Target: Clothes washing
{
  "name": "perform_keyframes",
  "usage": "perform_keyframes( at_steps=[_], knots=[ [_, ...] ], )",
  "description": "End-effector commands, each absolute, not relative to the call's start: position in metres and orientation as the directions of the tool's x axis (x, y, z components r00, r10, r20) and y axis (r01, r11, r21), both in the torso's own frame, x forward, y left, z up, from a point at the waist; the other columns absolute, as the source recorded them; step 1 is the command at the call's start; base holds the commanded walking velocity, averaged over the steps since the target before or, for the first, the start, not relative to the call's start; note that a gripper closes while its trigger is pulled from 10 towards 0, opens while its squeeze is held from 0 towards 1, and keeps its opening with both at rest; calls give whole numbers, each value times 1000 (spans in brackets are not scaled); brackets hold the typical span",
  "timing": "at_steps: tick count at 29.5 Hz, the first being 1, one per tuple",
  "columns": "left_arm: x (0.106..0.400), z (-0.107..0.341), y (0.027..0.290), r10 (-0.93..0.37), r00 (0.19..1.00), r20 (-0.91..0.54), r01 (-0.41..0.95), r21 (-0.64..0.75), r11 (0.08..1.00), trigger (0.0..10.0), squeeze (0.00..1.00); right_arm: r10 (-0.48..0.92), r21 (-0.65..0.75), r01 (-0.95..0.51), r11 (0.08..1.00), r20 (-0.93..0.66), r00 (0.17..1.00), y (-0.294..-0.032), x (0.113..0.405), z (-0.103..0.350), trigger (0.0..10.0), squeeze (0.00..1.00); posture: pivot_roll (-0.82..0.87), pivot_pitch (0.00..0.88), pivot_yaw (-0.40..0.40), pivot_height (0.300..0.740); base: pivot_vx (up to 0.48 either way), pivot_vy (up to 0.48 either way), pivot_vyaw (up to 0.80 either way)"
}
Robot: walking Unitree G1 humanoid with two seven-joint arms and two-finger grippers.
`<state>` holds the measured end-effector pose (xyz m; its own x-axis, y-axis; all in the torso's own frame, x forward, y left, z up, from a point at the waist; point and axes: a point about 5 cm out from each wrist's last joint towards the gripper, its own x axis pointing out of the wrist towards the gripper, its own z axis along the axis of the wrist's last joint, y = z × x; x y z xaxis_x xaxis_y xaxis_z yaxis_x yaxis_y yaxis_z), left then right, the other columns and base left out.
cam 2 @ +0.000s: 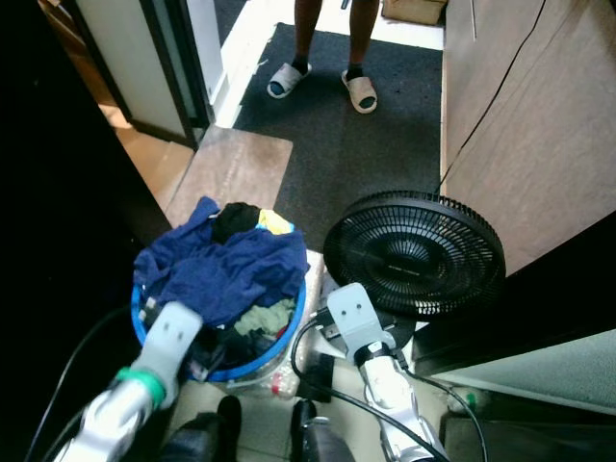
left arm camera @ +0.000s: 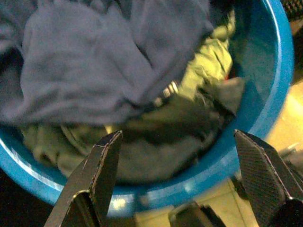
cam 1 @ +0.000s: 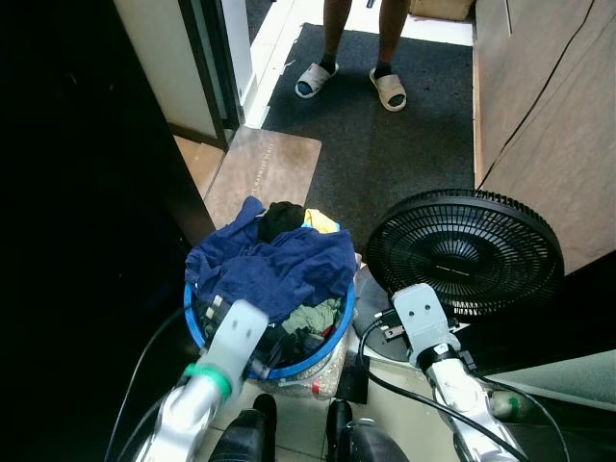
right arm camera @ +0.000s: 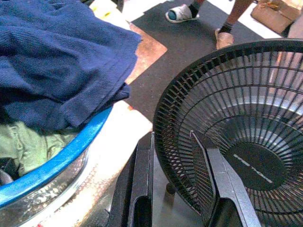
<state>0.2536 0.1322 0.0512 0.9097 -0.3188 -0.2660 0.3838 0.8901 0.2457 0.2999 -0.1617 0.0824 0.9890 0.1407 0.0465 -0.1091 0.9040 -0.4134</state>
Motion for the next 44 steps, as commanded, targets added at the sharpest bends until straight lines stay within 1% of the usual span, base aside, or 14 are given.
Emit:
perform_keyframes(
  at_steps=[1,3,4,9,10,13,22,27,29,33,34,37,38,44],
  knots=[
    [246,47,131,-322,898,-299,399,244,884,10000,0,130,-412,-116,904,7,991,-165,292,73,10000,0,88,378,79,740,0,0,0],
    [245,47,131,-323,898,-300,399,244,884,10000,0,130,-412,-116,904,7,991,-165,292,73,10000,0,88,378,79,740,0,0,0],
    [243,50,130,-319,895,-310,400,244,884,10000,0,133,-415,-119,902,6,991,-165,291,74,10000,0,90,405,78,740,0,0,0],
    [242,52,130,-318,894,-316,400,243,884,10000,0,135,-416,-120,901,5,991,-165,290,75,10000,0,90,405,78,740,0,0,0],
    [241,55,130,-319,895,-312,401,245,883,10000,0,138,-417,-122,901,10,990,-165,291,77,10000,0,99,440,86,740,0,0,0],
    [240,61,126,-334,894,-300,410,241,880,10000,0,142,-417,-121,901,19,990,-165,291,81,10000,0,104,476,94,740,0,0,0],
    [244,54,113,-353,878,-323,436,240,867,10000,0,132,-420,-121,899,-2,991,-168,284,76,10000,0,90,492,93,740,0,0,0],
    [256,52,109,-338,881,-333,425,240,873,10000,0,122,-430,-122,894,-27,992,-170,280,68,10000,0,74,451,91,740,0,0,0],
    [270,60,116,-306,901,-307,384,240,892,10000,0,127,-431,-122,894,-19,992,-166,286,71,10000,0,80,376,79,740,0,0,0],
    [275,64,120,-289,910,-296,363,237,901,10000,0,132,-428,-123,895,-8,991,-163,291,75,10000,0,82,366,78,740,0,0,0],
    [282,71,130,-254,927,-276,322,238,916,10000,0,162,-410,-140,901,21,987,-150,306,85,10000,0,100,282,59,740,0,0,0],
    [287,72,137,-225,937,-266,290,238,927,10000,0,199,-387,-179,905,12,980,-136,317,87,10000,0,107,240,47,740,0,0,0],
    [287,72,139,-214,940,-264,278,236,931,10000,0,203,-376,-189,907,-2,979,-134,318,84,10000,0,109,211,36,740,0,0,0],
    [287,71,145,-177,952,-251,236,228,944,10000,0,217,-367,-216,905,-39,975,-132,310,72,10000,0,115,152,10,740,0,0,0]
  ],
)
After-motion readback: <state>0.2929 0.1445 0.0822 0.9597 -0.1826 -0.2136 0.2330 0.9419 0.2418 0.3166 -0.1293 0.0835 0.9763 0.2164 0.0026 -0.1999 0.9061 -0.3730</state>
